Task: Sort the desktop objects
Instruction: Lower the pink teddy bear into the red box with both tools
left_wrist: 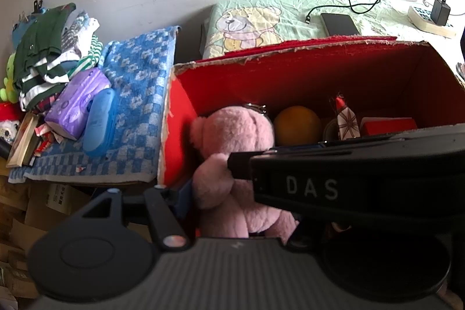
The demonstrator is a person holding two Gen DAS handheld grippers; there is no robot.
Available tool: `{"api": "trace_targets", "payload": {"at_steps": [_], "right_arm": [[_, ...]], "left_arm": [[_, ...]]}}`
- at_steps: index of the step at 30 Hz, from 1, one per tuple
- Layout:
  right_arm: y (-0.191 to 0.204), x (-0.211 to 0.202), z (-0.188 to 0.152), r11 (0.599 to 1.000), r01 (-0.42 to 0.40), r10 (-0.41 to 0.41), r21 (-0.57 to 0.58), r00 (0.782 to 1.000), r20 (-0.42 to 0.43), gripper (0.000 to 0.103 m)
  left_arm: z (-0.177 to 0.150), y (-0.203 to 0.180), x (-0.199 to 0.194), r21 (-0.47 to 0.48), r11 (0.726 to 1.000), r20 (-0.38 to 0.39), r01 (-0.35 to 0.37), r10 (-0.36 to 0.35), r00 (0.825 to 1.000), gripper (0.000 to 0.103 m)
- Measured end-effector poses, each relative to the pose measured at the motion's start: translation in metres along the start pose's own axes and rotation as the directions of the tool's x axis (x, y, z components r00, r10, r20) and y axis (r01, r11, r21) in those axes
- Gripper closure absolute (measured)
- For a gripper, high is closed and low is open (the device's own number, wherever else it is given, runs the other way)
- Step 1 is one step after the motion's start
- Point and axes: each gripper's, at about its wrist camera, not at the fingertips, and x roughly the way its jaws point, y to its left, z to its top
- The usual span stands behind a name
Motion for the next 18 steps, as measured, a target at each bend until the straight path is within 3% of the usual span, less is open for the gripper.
{"api": "trace_targets", "payload": {"at_steps": [18], "right_arm": [[0.0026,-0.0012,-0.0015,1.000,0.007,-0.007,-0.017,1.000,0.010,0.067]], "left_arm": [[-0.0016,-0.0063,-0.0006,0.008,1.000,0.014,-0.012,0.012,1.000,0.032]]}}
